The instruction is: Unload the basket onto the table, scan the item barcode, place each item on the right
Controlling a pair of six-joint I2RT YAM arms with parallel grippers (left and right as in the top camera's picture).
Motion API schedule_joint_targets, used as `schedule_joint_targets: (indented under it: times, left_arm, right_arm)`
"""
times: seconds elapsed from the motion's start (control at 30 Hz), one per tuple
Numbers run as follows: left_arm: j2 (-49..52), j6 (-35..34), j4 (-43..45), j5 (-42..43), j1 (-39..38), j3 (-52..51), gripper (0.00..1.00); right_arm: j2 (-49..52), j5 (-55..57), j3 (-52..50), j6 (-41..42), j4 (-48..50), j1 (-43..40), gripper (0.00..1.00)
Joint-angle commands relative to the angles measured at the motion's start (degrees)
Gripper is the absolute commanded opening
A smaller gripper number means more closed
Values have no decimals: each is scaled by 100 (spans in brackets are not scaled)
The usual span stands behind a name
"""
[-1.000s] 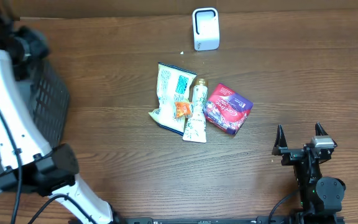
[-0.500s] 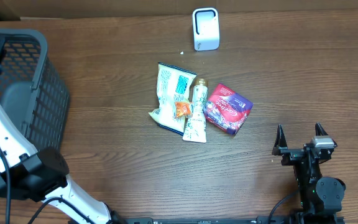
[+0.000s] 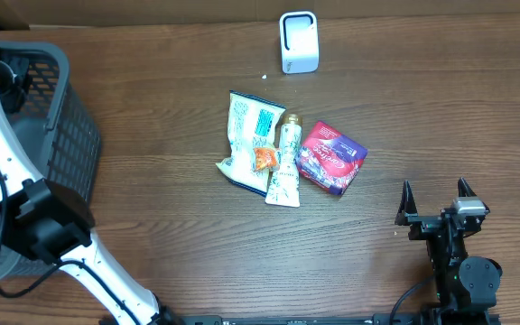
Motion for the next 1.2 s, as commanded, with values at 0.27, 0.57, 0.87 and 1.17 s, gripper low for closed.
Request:
schedule_joint_targets:
  times: [0.27,0.57,0.87,1.17]
  left_arm:
    - [94,-466,608,256,-114,2,4]
    - [94,-518,866,258,-105,2,4]
    - [94,-518,1399,612,-107,2,4]
    - [33,-496,1425,728,-61,57,4]
  right_arm:
    - [-57,33,-61,-26,37,22,100]
    - [-57,33,-61,-26,37,22,100]
    - [-57,33,-61,-26,37,22,100]
    - [-57,33,-61,-26,37,22,100]
